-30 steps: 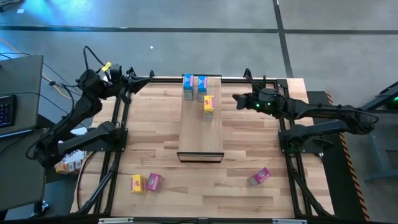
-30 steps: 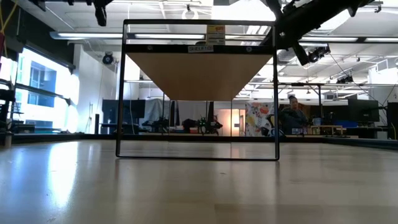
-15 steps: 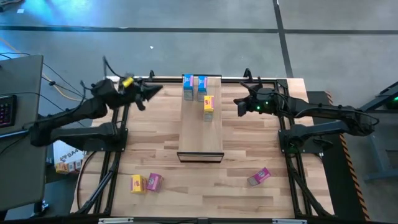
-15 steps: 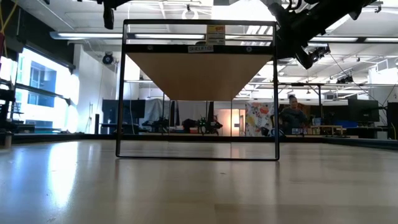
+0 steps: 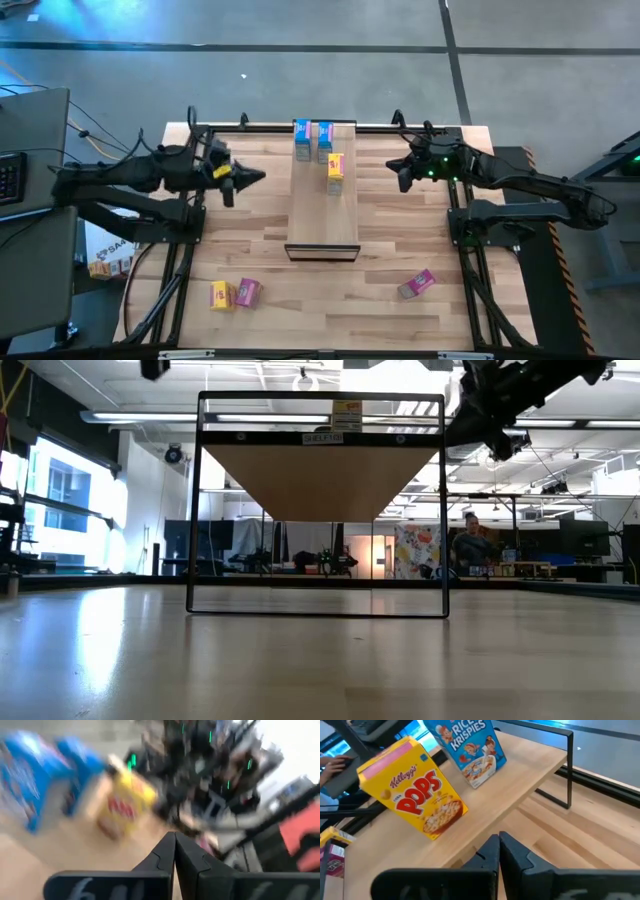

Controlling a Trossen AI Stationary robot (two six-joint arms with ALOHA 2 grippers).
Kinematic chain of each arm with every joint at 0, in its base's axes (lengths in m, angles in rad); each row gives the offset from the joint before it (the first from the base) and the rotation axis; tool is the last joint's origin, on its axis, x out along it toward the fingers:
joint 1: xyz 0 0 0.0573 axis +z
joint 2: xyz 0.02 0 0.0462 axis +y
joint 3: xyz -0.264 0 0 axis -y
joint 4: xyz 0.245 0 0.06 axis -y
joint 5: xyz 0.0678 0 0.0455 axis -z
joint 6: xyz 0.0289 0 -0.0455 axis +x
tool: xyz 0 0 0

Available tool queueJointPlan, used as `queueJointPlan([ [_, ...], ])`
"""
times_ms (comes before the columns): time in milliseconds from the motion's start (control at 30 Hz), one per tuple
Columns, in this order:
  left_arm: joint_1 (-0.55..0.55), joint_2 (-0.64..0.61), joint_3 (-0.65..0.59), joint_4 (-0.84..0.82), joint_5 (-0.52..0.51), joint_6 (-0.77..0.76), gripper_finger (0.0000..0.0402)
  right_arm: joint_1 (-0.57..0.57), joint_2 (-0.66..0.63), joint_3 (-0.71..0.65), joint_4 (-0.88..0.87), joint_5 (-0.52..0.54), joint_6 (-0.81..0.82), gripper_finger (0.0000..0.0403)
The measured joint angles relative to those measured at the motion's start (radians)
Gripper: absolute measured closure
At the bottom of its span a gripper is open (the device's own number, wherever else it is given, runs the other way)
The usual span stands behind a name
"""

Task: Stack cereal on shelf
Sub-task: Put the yellow cereal box on the shelf

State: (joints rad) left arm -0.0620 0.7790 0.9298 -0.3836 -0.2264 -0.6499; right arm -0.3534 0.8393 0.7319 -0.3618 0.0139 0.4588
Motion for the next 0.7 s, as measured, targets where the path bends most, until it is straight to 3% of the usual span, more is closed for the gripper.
queueJointPlan([
  [200,-0.211,0.152,0.201,-0.364,-0.035,-0.197,0.0401,0.0,-0.003,0.0,0.0,0.0,-0.014,0.0403],
  [367,-0.393,0.263,0.241,-0.488,-0.039,-0.529,0.0387,0.0,-0.003,0.0,0.0,0.014,-0.012,0.0403],
  [533,-0.57,0.366,0.241,-0.574,-0.04,-0.854,0.0343,0.0,-0.003,0.0,0.0,0.039,0.007,0.0403],
  [700,-0.689,0.439,0.241,-0.595,0.072,-1.075,0.0275,0.0,-0.002,0.0,-0.001,0.042,0.004,0.0403],
])
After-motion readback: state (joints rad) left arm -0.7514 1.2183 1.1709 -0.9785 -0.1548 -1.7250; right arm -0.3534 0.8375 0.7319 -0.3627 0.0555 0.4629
